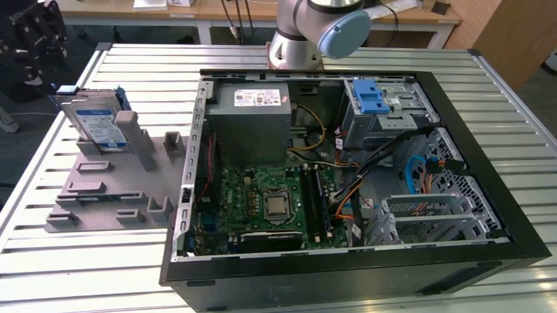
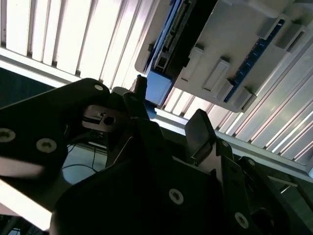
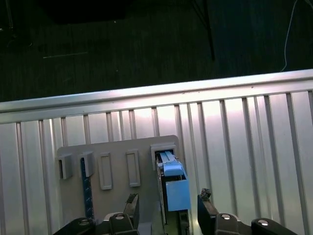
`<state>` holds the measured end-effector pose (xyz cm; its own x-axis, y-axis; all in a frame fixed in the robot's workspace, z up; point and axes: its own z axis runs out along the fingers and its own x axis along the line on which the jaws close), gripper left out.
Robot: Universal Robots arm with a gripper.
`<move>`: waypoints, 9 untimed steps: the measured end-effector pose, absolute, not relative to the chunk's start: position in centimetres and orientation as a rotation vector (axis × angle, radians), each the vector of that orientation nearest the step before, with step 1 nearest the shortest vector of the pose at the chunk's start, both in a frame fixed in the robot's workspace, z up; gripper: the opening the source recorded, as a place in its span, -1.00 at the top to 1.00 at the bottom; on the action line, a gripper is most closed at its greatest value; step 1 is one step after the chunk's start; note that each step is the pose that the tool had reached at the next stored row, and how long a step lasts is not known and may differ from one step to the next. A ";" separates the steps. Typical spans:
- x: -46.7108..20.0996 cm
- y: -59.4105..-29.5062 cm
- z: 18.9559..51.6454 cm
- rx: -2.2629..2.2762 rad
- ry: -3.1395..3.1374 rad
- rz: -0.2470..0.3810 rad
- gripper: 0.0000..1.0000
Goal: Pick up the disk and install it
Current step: 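Pick up the disk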
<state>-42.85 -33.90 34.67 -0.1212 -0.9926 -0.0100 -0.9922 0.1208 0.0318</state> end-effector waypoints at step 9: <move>-42.5 -33.9 34.4 2.073 -2.342 -0.048 -0.18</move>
<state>-42.49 -33.89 34.43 -0.1213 -0.9926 -0.0102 -0.9922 0.1209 0.0318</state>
